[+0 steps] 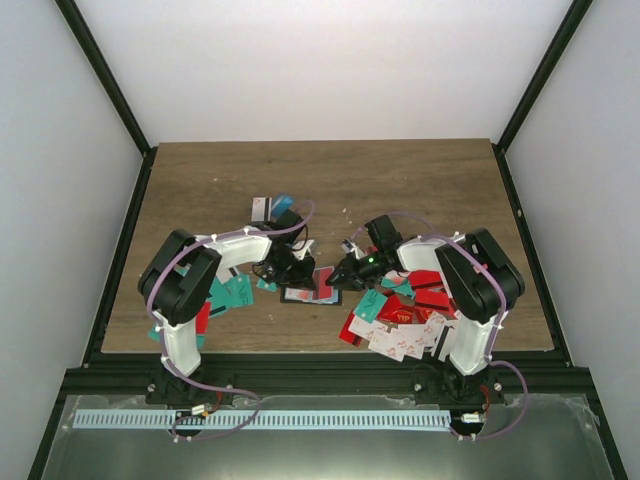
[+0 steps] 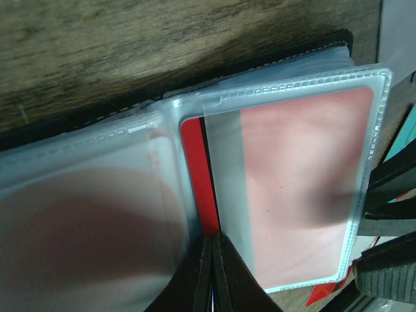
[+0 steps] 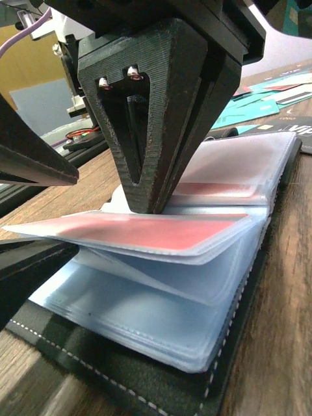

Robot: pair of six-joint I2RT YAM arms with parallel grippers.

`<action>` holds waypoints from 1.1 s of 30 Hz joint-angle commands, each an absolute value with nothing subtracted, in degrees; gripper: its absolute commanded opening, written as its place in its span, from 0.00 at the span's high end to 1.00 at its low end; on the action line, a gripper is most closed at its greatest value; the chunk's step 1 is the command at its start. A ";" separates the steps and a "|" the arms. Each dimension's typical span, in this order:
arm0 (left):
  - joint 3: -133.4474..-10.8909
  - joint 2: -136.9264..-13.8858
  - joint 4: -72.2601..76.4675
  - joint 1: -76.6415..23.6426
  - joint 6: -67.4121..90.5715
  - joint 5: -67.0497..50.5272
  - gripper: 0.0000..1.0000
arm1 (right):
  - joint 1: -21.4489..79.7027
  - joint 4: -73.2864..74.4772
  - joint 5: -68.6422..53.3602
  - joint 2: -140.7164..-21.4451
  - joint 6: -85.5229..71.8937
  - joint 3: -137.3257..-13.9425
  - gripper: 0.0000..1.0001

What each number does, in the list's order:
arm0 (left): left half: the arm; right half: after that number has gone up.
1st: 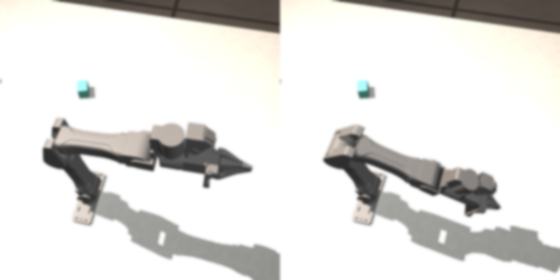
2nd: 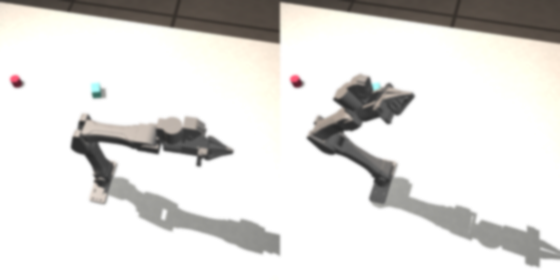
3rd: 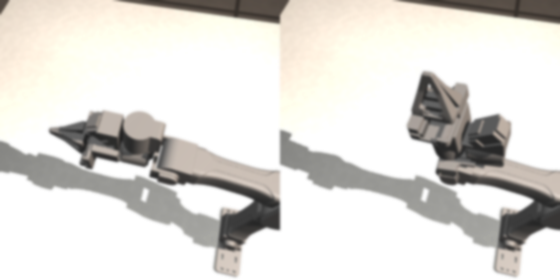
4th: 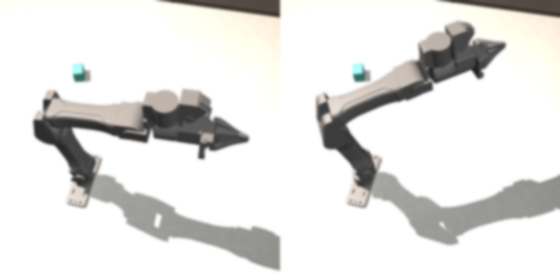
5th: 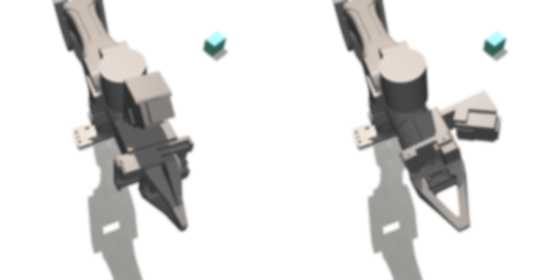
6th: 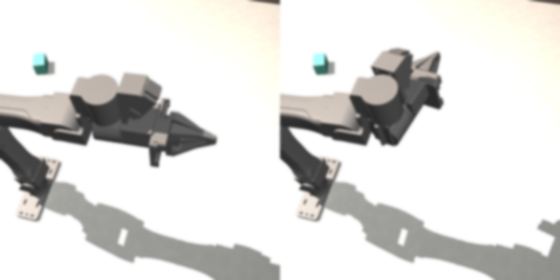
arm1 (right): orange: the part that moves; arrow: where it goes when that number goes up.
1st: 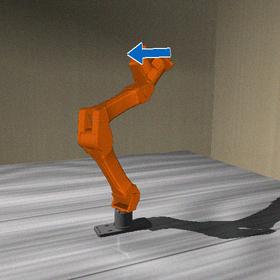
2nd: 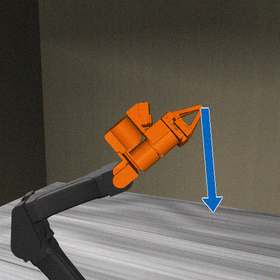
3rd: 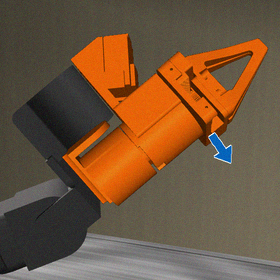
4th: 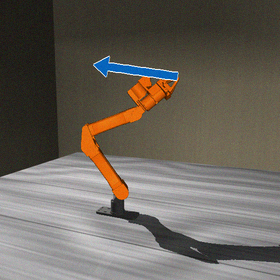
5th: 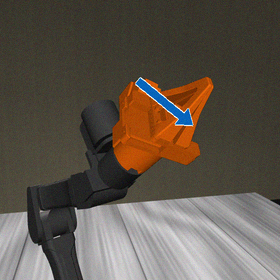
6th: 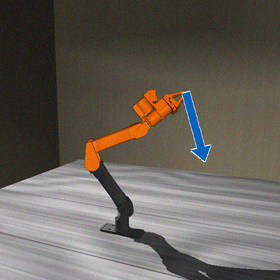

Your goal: Put the credit cards into the card holder

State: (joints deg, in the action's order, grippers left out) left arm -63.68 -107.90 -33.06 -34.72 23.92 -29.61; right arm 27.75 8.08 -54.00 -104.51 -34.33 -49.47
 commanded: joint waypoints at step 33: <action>-50.53 -71.25 -44.38 -28.02 30.54 -18.74 0.85 | 40.16 13.21 -55.63 -120.11 -35.47 -73.21 0.63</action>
